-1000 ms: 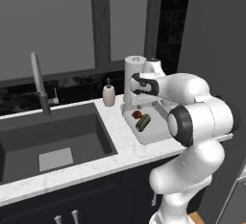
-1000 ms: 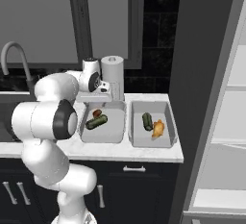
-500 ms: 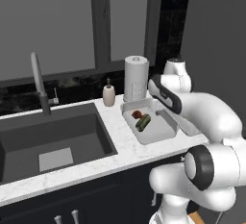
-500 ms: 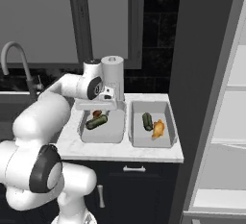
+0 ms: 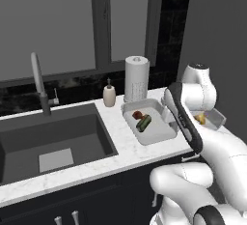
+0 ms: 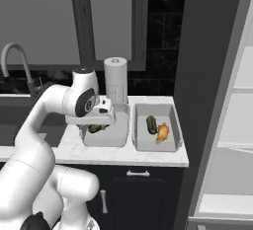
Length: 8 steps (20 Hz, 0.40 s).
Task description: Place one cucumber and one chicken drumstick in each tupperware on the nearby counter, to pack two identical lunches.
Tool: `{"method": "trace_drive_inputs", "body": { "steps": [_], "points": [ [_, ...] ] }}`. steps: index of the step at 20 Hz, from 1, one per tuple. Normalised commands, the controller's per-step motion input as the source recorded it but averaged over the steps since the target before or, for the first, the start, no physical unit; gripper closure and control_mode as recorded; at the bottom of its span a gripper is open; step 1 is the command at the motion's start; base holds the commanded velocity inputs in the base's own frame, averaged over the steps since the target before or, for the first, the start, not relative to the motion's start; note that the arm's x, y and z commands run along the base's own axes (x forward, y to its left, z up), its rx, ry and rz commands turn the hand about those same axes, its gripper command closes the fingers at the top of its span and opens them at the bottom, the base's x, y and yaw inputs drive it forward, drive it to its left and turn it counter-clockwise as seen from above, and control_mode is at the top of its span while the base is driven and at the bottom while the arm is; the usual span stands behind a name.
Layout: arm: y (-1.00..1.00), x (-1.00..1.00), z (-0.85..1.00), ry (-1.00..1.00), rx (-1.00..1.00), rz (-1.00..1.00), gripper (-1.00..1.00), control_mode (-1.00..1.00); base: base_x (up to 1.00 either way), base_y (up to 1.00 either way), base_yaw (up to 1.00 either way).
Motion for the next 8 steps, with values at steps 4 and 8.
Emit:
{"method": "trace_drive_inputs", "body": {
  "steps": [4,8],
  "points": [
    [0.01,-0.74,0.74,-0.1,0.04,0.0,-1.0,-1.0,0.0,0.0,0.0],
    [0.06,-0.64,0.89,-0.16,0.08,0.0,-1.0,-1.0,0.0,0.0,0.0]
  ]
}}
